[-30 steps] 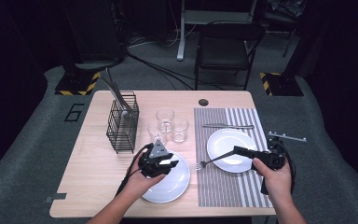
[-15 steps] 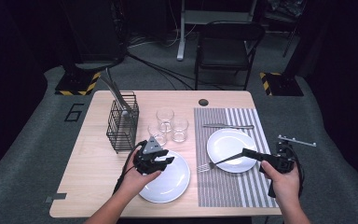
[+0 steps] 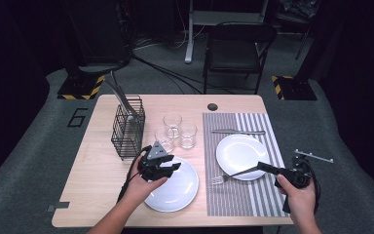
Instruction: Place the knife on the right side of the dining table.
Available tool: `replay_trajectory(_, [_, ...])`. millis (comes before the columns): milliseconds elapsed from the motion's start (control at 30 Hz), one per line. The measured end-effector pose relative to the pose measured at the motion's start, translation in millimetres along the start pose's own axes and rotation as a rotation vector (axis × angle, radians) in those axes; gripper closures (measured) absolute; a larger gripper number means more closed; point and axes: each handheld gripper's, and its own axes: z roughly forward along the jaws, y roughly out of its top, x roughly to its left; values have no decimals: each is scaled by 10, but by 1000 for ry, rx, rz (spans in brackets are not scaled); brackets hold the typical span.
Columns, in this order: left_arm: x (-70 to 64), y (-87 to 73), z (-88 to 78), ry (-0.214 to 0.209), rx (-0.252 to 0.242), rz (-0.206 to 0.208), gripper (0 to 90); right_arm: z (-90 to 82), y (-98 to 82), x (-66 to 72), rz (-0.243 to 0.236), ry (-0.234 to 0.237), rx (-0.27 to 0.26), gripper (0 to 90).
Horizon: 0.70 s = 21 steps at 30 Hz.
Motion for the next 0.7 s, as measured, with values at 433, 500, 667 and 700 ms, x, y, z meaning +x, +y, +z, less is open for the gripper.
replay_trajectory(433, [32, -15, 25, 4, 7, -25, 500, 6, -183, -208, 52, -11, 15, 873])
replay_trajectory(500, [35, -15, 24, 6, 9, -23, 496, 8, -197, -218, 63, -14, 18, 873])
replay_trajectory(667, [42, -16, 23, 9, 11, -25, 493, 7, -236, -277, 76, -13, 18, 873])
replay_trajectory(700, [43, -17, 23, 8, 10, -24, 492, 5, -243, -294, 86, -12, 19, 873])
